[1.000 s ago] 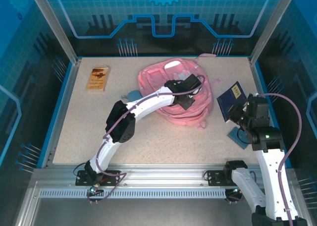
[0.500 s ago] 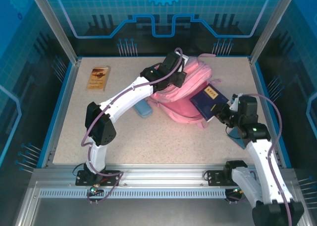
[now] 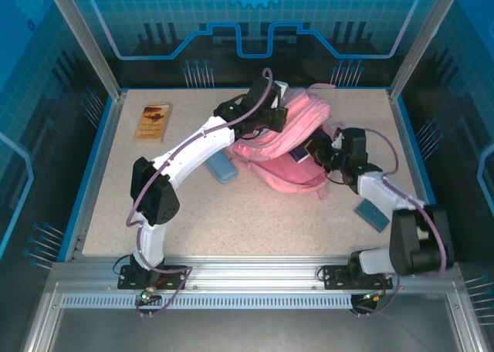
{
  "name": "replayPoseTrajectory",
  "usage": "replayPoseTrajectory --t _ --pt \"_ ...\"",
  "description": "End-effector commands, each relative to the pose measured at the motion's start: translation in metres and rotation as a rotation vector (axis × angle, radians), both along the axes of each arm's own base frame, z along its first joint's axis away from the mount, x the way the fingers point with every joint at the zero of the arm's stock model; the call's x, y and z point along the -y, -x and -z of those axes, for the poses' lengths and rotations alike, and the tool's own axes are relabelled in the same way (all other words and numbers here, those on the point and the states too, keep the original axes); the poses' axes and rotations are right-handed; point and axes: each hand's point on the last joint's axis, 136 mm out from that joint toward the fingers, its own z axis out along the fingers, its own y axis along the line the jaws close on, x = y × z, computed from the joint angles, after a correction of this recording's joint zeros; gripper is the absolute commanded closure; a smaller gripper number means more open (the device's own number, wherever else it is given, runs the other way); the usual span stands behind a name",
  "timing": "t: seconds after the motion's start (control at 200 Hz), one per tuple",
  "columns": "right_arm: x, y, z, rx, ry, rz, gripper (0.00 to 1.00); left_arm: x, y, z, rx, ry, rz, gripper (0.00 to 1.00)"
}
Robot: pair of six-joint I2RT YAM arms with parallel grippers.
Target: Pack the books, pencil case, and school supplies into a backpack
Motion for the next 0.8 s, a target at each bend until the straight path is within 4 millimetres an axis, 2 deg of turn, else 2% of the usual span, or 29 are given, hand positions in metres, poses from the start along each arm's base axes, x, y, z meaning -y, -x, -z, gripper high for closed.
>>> replayPoseTrajectory --t 0.0,0.035,0.06,0.21,0.27,0.36,0.415,0.47,0.61,0.775,0.795 --pt "-0.02 -0.047 -0.038 0.177 -0.05 -0.003 0.96 -0.005 -0.007 -0.064 0.1 0.178 -0.027 1.0" --pt "-0.026 -0.054 -0.027 0.157 -0.055 -0.006 0.96 -0.006 -0.008 -0.062 0.091 0.185 -0.029 1.0" --pt "-0.032 -0.064 -0.033 0.177 -0.061 -0.014 0.96 -0.006 -0.009 -0.061 0.085 0.189 -0.029 1.0" --pt "-0.053 -0.086 0.003 0.107 -0.068 0.019 0.93 -0.012 -0.012 -0.057 0.061 0.207 -0.041 1.0" --pt "-0.057 -0.093 0.016 0.076 -0.078 0.045 0.83 -0.014 -0.014 -0.055 0.051 0.211 -0.047 1.0" --pt "-0.066 -0.1 0.026 0.046 -0.093 0.027 0.55 -0.015 -0.015 -0.054 0.04 0.223 -0.047 1.0" --pt "-0.066 -0.101 0.029 0.031 -0.093 0.018 0.48 -0.016 -0.016 -0.053 0.034 0.228 -0.049 1.0" --pt "-0.065 -0.098 0.028 0.036 -0.098 0.011 0.44 -0.018 -0.017 -0.052 0.032 0.228 -0.05 1.0" --pt "-0.055 -0.081 0.017 0.032 -0.115 -0.001 0.41 -0.02 -0.019 -0.047 0.017 0.236 -0.058 1.0" --pt "-0.031 -0.046 0.006 -0.012 -0.089 0.007 0.39 -0.021 -0.02 -0.042 0.008 0.242 -0.056 1.0" --pt "-0.024 -0.036 0.014 -0.044 -0.079 0.021 0.39 -0.021 -0.019 -0.041 0.006 0.242 -0.055 1.0"
